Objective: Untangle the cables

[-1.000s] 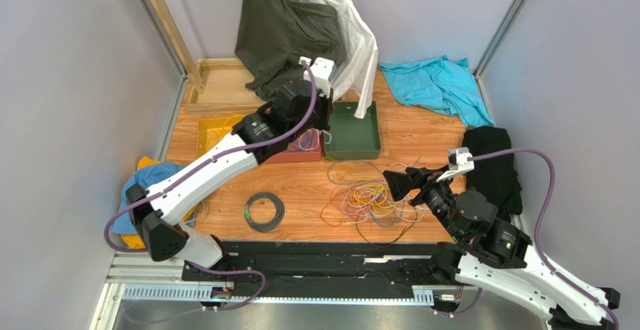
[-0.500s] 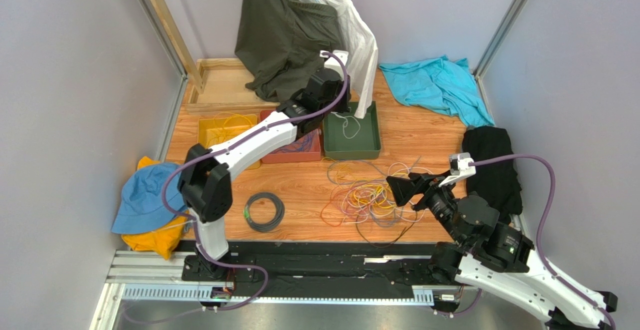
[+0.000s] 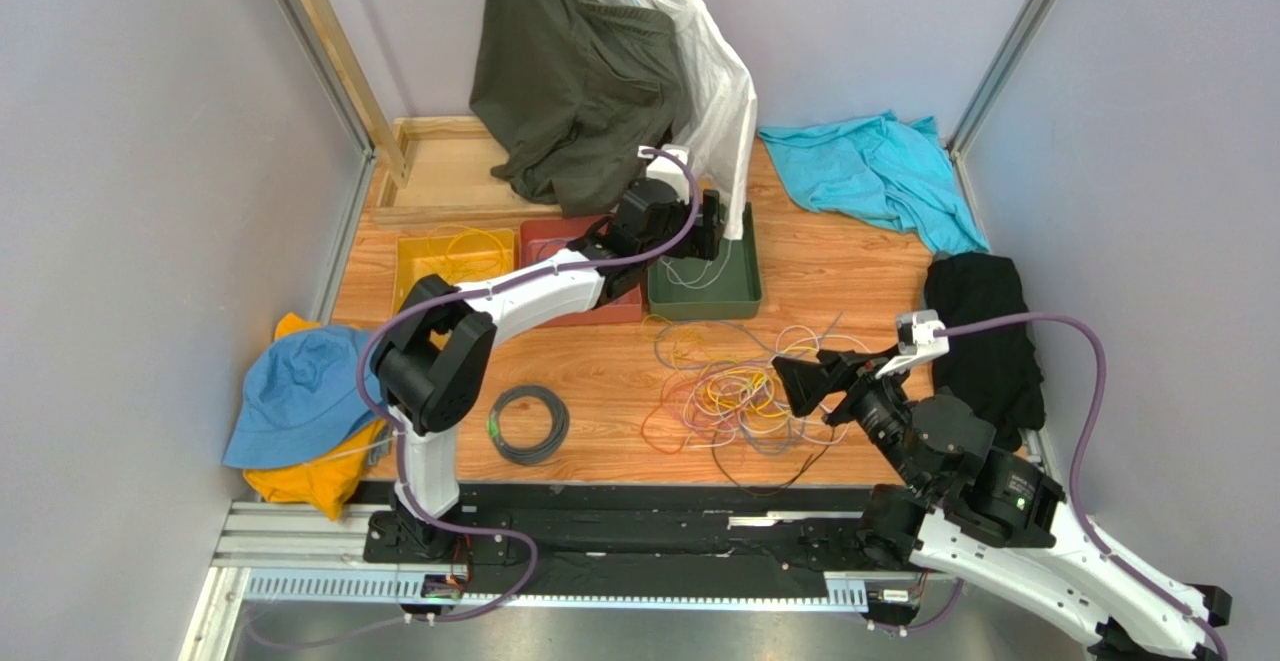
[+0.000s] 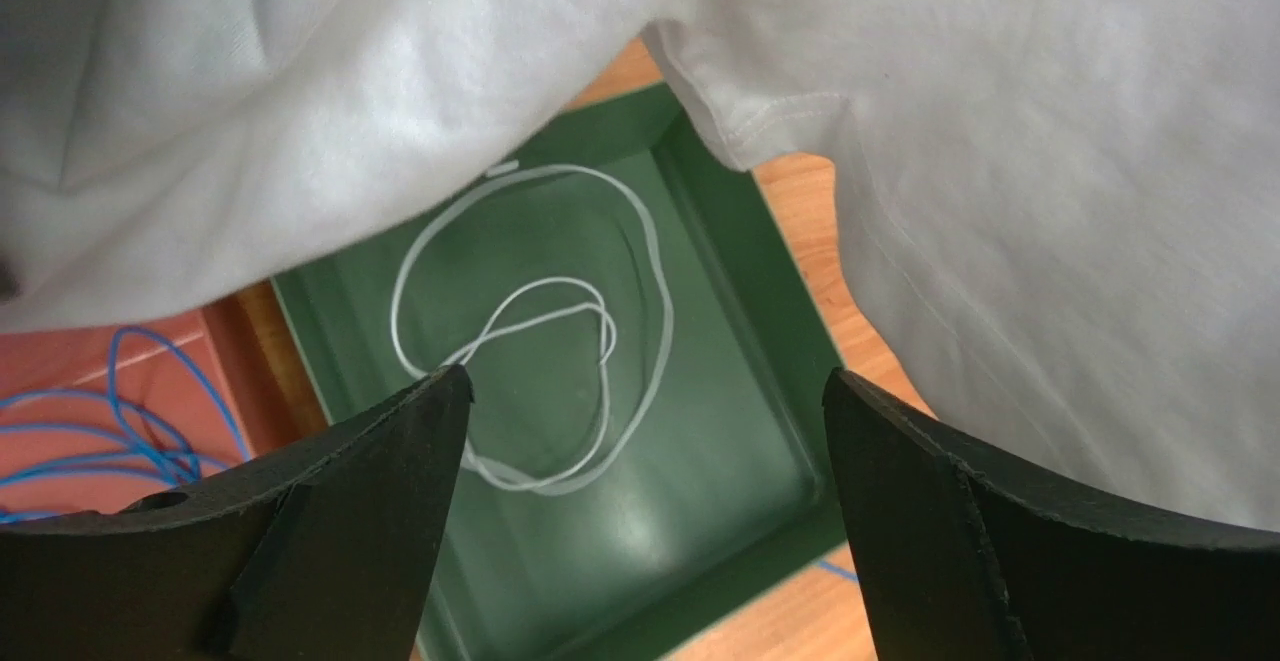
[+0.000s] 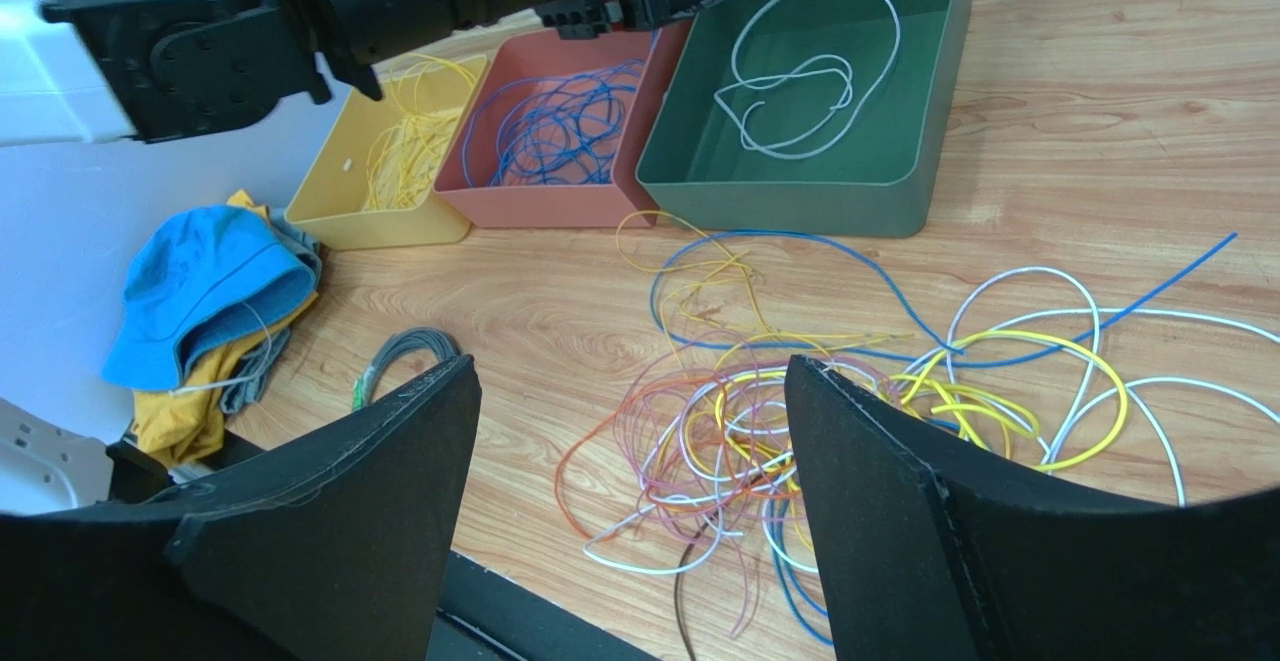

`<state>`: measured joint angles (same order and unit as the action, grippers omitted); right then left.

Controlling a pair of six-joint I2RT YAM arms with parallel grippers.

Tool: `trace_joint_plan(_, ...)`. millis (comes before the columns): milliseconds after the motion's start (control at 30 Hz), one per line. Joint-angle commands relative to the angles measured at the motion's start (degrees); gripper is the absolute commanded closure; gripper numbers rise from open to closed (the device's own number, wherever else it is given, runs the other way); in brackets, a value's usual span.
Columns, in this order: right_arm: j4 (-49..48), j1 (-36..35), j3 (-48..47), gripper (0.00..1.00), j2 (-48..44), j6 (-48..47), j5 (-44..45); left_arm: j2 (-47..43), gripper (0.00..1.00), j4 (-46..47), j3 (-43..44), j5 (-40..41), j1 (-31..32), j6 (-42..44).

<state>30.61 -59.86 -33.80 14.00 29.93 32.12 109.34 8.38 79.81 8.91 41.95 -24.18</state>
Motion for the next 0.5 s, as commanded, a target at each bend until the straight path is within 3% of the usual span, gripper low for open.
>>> trace_joint_plan(0,-1.87,-0.09,0.58,0.21,0.41,-1.10,0.75,-9.66,0.03,3.84,-3.50,0.40,1.19,-0.95)
trace_joint_plan(133,-3.10,-0.09,1.63,0.21,2.17,-0.84,0.49,-16.42,0.04,3.13,-11.59,5.32,5.23,-1.57)
trace_joint_plan(167,-3.62,-0.09,2.24,0.21,2.52,-0.75,0.23,-19.92,0.09,2.78,-13.43,8.72,6.55,-1.39)
trace_joint_plan(267,-4.24,-0.09,3.91,0.22,4.28,2.58,1.71,-26.53,0.10,-1.42,-20.03,15.59,12.70,-2.70)
trace_joint_plan(467,-6.00,-0.09,6.73,0.26,5.34,4.08,0.23,-34.54,0.17,-2.50,-36.62,11.48,19.82,-12.98)
